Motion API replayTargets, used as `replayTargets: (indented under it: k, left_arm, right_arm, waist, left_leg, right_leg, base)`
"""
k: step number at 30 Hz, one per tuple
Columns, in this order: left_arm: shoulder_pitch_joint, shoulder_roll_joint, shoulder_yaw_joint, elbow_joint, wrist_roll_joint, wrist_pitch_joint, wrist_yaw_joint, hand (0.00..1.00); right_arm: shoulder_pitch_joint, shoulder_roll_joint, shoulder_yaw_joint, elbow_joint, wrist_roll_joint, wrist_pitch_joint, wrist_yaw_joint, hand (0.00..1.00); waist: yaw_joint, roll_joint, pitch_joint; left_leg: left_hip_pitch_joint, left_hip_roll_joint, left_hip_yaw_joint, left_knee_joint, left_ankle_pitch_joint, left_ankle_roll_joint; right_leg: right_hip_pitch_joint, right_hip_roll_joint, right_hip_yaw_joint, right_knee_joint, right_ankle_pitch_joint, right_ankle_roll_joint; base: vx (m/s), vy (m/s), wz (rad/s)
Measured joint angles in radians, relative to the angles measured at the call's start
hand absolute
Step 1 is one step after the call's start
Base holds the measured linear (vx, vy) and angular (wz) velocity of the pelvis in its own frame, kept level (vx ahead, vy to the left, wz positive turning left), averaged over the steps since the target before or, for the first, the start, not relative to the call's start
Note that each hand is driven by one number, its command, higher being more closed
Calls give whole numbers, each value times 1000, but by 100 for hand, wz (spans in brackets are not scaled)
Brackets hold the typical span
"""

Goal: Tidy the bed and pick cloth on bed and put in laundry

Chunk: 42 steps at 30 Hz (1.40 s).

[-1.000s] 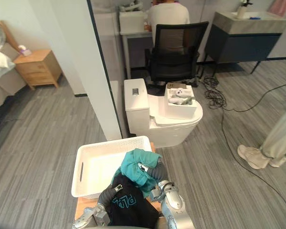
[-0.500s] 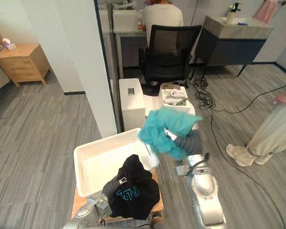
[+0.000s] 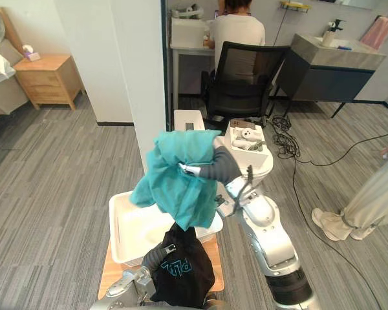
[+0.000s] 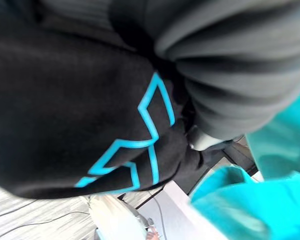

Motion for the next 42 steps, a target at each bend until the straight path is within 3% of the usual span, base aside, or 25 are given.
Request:
replayTargets:
  k: [3, 6, 10, 14, 15, 22, 28, 38, 40, 42]
  left_arm:
    - [0, -7, 1, 0, 1, 11, 2, 100]
    - [2, -20, 17, 1, 12, 25, 11, 100]
    - [1, -19, 39, 36, 28, 25, 24, 100]
    - [2, -6, 62, 98, 56, 26, 42, 100]
    - [1, -3, 62, 108, 56, 26, 45, 100]
    - [-8, 22, 157, 205, 91, 21, 105, 100]
    - [-11, 11, 240, 289, 62, -14, 213, 100]
    - [2, -30, 440, 350, -84, -258, 470, 100]
    - [-1, -33, 492, 315, -82, -314, 541, 100]
    - [-2, -35, 529, 242, -82, -335, 584, 100]
  right_arm:
    - [-3, 36, 56, 108, -12, 64, -2, 100]
    - [-24, 69, 118, 235, -35, 120, -32, 100]
    - [-43, 124, 147, 381, -53, 126, -88, 100]
    - [-43, 203, 159, 590, -61, 111, -136, 100]
    - [-43, 218, 160, 626, -71, 108, -148, 0]
    - [-40, 304, 202, 921, -92, 70, -224, 0]
    - [-36, 308, 202, 973, -91, -7, -266, 0]
    - [-9, 299, 190, 982, -86, -81, -274, 0]
    - [24, 297, 190, 983, -79, -87, -275, 0]
    - [48, 294, 190, 982, -77, -92, -277, 0]
  waist:
    - [25, 0, -16]
    - [30, -1, -17]
    - [50, -5, -20]
    - [51, -6, -19]
    - [51, -7, -19]
    - [53, -17, 3]
    - [69, -17, 21]
    - [74, -25, 21]
    - [76, -28, 19]
    - [76, -29, 18]
  left_leg:
    - [-8, -5, -23, -16, 12, 3]
    - [-12, -4, -55, -16, 14, 4]
    - [-36, -4, -80, -10, 16, 5]
    - [-39, -8, -99, -9, 21, 6]
    - [-40, -8, -99, -10, 22, 6]
    - [-37, -10, -130, -62, 69, 4]
    - [-36, -9, -135, -66, 79, 4]
    - [-36, -9, -149, -67, 80, 1]
    - [-38, -9, -151, -67, 79, -1]
    - [-38, -9, -151, -66, 79, -2]
  right_leg:
    - [3, 0, -22, -9, 0, 0]
    - [18, -3, -54, -13, 0, 0]
    - [18, -9, -74, -24, 1, 0]
    - [20, -10, -97, -23, 3, -4]
    - [20, -10, -98, -23, 3, -4]
    - [18, -13, -147, -14, -4, -15]
    - [25, -14, -153, -3, -11, -15]
    - [56, -11, -178, -43, -6, -11]
    - [60, -9, -180, -57, 2, -10]
    - [65, -8, -181, -66, 8, -9]
  base:
    - [27, -7, 22]
    - [16, -11, 30]
    - [-2, -17, 20]
    - [-5, -8, 13]
    - [-9, -5, 8]
    - [-58, -33, 15]
    - [-66, -22, 6]
    - [-16, -3, 5]
    - [11, 0, 2]
    - [0, 0, 0]
